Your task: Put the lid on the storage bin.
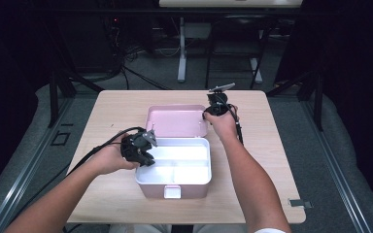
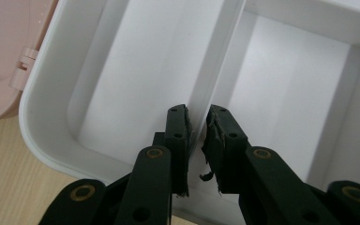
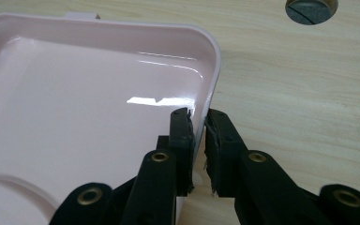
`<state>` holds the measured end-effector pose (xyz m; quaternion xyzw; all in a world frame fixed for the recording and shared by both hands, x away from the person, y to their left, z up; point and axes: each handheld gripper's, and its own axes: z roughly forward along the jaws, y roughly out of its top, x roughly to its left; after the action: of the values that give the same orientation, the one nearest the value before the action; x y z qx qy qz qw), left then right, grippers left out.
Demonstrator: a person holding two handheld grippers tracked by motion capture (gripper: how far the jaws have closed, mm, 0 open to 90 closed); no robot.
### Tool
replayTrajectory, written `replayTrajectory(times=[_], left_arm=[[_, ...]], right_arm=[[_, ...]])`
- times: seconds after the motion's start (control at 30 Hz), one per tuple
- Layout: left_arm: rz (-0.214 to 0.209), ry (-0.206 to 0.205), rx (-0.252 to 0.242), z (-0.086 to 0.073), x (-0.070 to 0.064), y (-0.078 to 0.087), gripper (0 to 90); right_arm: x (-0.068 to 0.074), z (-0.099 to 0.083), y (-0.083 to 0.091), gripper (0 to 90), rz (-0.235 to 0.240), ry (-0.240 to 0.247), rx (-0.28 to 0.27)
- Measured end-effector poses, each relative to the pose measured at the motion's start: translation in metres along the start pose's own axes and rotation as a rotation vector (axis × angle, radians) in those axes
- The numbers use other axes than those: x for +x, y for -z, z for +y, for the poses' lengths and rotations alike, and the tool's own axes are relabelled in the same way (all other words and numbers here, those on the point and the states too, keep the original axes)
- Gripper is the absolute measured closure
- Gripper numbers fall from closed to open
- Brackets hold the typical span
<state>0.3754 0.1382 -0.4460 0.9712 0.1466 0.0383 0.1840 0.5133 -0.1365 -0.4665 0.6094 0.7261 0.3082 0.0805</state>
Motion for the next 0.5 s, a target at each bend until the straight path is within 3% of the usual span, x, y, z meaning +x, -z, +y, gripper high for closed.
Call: replayTrajectory(times=[0.37,0.5], left_arm=[[-0.004,-0.001,-0.002,0.0,0.001,0.0,78.4],[-0.003,-0.001,-0.004,-0.001,0.001,0.0,78.4]], right_arm=[[0.007,0.002,0.024,84.3,0.012,-0.002,-0.089],[0.011,0.0,0.04,85.8,0.02,0.007,-0.143]])
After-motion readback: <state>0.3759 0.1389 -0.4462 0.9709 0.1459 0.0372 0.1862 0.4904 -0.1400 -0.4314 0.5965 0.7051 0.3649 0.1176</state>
